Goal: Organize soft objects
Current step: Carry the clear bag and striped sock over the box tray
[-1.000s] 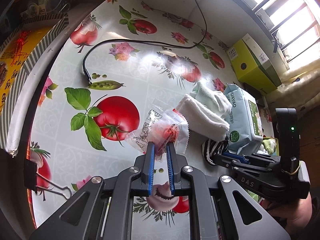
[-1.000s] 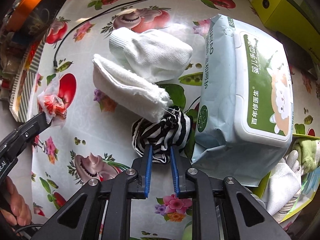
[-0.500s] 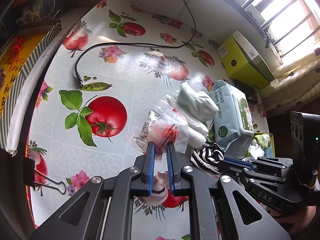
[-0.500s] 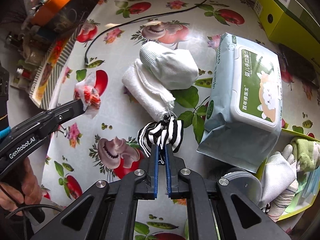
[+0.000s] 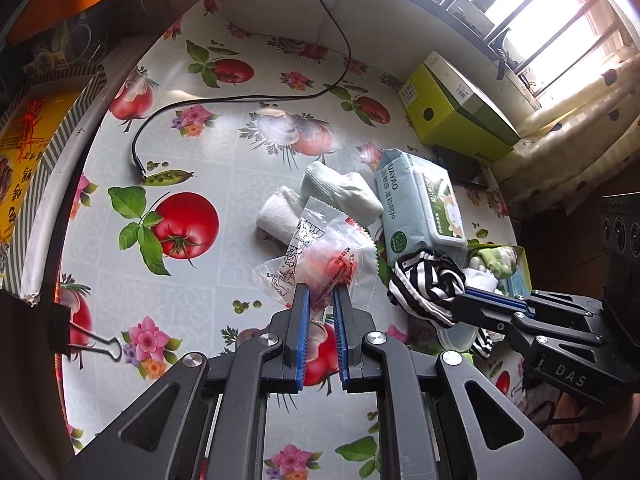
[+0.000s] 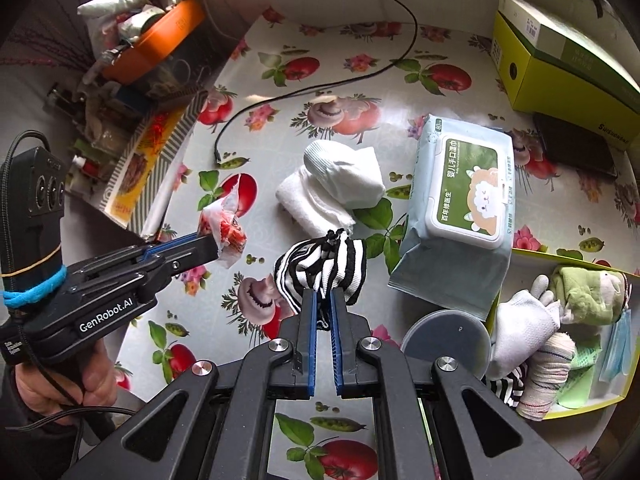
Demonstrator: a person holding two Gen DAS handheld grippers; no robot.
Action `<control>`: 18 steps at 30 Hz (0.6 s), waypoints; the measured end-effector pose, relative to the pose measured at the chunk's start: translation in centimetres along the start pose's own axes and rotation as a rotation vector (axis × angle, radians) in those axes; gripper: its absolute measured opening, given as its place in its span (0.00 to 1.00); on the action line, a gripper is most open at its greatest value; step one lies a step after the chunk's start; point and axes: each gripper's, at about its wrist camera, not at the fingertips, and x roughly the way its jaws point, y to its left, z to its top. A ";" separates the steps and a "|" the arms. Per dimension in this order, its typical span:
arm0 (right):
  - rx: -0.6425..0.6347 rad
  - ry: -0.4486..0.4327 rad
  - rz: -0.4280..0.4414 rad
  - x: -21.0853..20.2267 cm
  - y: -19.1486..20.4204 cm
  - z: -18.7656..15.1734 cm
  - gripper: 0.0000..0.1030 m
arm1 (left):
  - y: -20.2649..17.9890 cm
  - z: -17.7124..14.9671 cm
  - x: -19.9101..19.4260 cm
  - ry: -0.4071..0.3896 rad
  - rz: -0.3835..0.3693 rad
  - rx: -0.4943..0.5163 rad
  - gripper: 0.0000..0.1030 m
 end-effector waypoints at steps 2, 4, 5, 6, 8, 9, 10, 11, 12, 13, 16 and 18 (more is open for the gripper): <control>0.003 -0.020 0.003 -1.0 -0.2 -0.3 0.06 | -0.7 -0.1 -0.4 -0.002 0.001 0.014 0.12; 0.009 -0.040 0.003 -2.0 -0.4 -0.7 0.06 | -1.4 -0.1 -0.7 -0.005 0.001 0.029 0.12; 0.013 -0.050 0.003 -2.4 -0.6 -0.9 0.06 | -1.9 -0.1 -0.9 -0.007 0.001 0.038 0.12; 0.017 -0.059 0.004 -2.8 -0.7 -1.0 0.06 | -2.3 -0.1 -1.1 -0.008 0.001 0.047 0.12; 0.027 -0.075 0.005 -3.6 -1.0 -1.4 0.06 | -3.1 -0.1 -1.3 -0.011 0.001 0.065 0.12; 0.031 -0.081 0.005 -3.9 -1.1 -1.6 0.06 | -3.6 -0.1 -1.5 -0.012 0.000 0.074 0.12; 0.036 -0.087 0.005 -4.2 -1.3 -1.8 0.06 | -3.9 -0.1 -1.6 -0.012 0.000 0.082 0.12; 0.042 -0.093 0.005 -4.5 -1.5 -2.0 0.06 | -4.3 -0.2 -1.7 -0.012 -0.001 0.089 0.12; 0.047 -0.099 0.005 -4.8 -1.7 -2.2 0.06 | -4.7 -0.2 -1.8 -0.012 -0.002 0.096 0.12; 0.052 -0.105 0.004 -5.0 -1.9 -2.4 0.06 | -5.0 -0.2 -1.9 -0.012 -0.002 0.104 0.12; 0.069 -0.123 0.002 -5.9 -2.5 -2.9 0.06 | -6.1 -0.2 -2.1 -0.011 -0.004 0.128 0.12; 0.081 -0.134 0.000 -6.3 -2.8 -3.2 0.06 | -6.8 -0.2 -2.1 -0.011 -0.002 0.144 0.12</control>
